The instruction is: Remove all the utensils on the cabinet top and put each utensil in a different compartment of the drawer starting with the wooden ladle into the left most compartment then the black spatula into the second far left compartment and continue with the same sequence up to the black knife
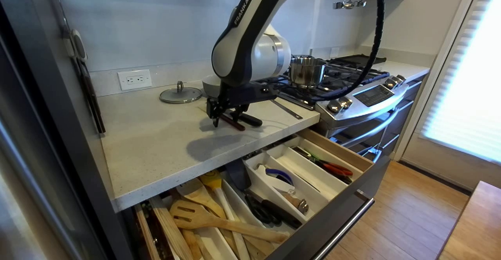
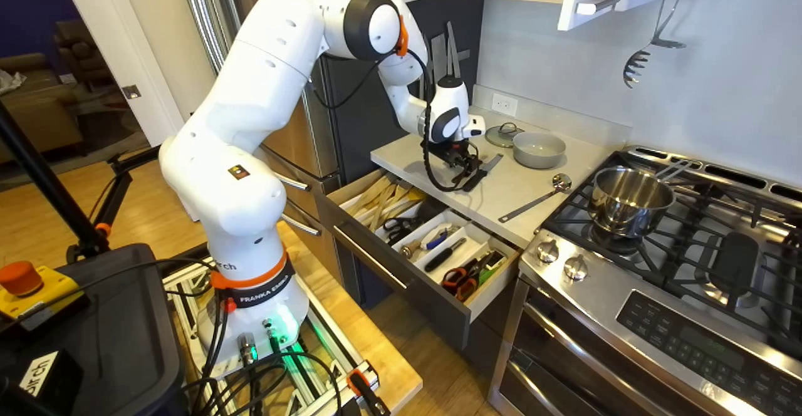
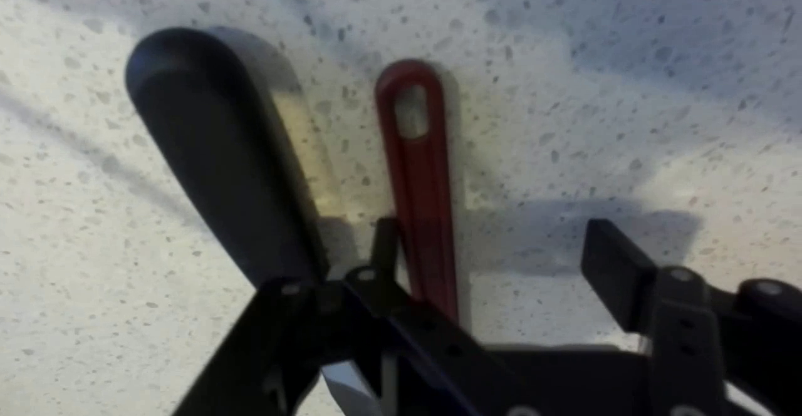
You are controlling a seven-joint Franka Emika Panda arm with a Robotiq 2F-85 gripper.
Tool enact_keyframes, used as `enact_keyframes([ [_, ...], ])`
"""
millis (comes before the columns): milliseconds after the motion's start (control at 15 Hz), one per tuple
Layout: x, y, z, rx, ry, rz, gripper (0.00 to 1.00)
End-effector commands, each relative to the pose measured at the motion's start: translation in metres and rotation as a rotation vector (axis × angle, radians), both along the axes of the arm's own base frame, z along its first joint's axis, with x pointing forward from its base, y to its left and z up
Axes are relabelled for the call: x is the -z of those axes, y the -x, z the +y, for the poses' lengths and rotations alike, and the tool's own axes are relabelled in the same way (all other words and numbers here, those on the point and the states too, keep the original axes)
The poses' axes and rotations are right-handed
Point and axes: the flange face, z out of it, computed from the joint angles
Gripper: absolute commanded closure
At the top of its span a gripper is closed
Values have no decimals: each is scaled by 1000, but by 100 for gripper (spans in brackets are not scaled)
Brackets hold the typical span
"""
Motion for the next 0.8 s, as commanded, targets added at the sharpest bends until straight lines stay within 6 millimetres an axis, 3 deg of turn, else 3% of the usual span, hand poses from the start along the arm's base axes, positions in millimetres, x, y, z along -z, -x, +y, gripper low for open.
enact_keyframes([
  [0, 10, -8, 3, 12, -22, -9, 55],
  [400, -4, -5, 4, 22, -45, -3, 98],
  [733, -17, 9, 16, 10, -67, 2, 95],
])
